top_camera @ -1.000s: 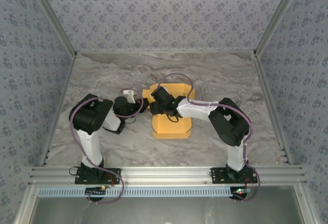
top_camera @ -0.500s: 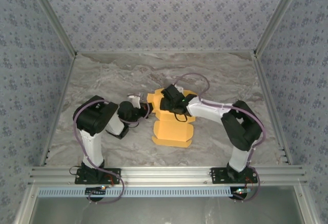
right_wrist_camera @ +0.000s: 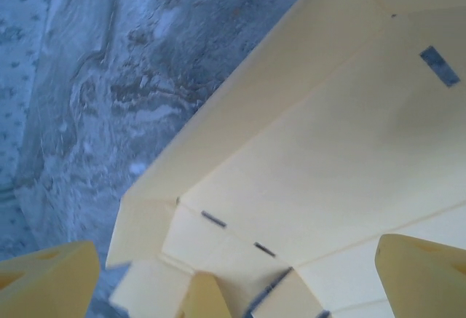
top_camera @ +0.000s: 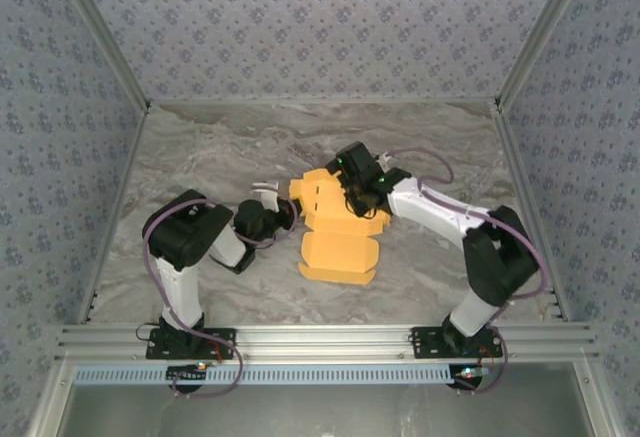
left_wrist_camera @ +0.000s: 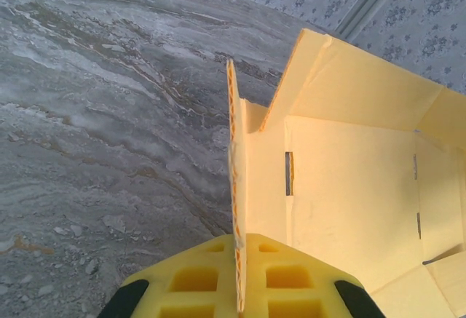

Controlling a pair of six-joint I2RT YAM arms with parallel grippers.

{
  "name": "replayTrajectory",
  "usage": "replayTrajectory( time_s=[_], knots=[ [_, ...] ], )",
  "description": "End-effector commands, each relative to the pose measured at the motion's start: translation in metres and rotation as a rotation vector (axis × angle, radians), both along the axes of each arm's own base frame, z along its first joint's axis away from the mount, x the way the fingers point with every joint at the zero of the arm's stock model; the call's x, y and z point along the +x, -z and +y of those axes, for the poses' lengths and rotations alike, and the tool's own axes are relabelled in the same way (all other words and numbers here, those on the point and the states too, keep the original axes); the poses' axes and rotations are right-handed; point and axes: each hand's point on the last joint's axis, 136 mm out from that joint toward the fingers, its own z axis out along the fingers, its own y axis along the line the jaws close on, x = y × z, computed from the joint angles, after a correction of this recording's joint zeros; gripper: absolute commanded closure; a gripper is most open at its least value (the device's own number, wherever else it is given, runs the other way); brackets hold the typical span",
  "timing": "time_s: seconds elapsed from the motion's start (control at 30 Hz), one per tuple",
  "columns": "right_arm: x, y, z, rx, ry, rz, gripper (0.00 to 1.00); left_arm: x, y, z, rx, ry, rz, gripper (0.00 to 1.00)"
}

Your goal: Fold the paper box

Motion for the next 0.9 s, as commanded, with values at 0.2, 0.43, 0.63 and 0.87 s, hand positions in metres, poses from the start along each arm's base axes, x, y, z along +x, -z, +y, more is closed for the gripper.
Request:
replayTrajectory(
  time_s=[0.2,0.43,0.63,0.87],
  knots=[
    [0.039,-0.001,0.023,0.284,0.140,0.168,0.01,0.002,-0.026,0.000,-0.001,-0.014,-0.106,1.00],
    [0.040,0.017,0.019,0.290,0.184,0.230,0.47,0.002,-0.026,0.004,-0.001,-0.038,-0.101,1.00],
    [0.037,0.017,0.021,0.286,0.176,0.238,0.67,0.004,-0.028,0.004,-0.012,-0.047,-0.098,0.98],
    [0.040,0.005,0.018,0.221,0.137,0.181,0.84,0.002,-0.033,0.003,-0.050,-0.040,-0.081,0.85]
  ],
)
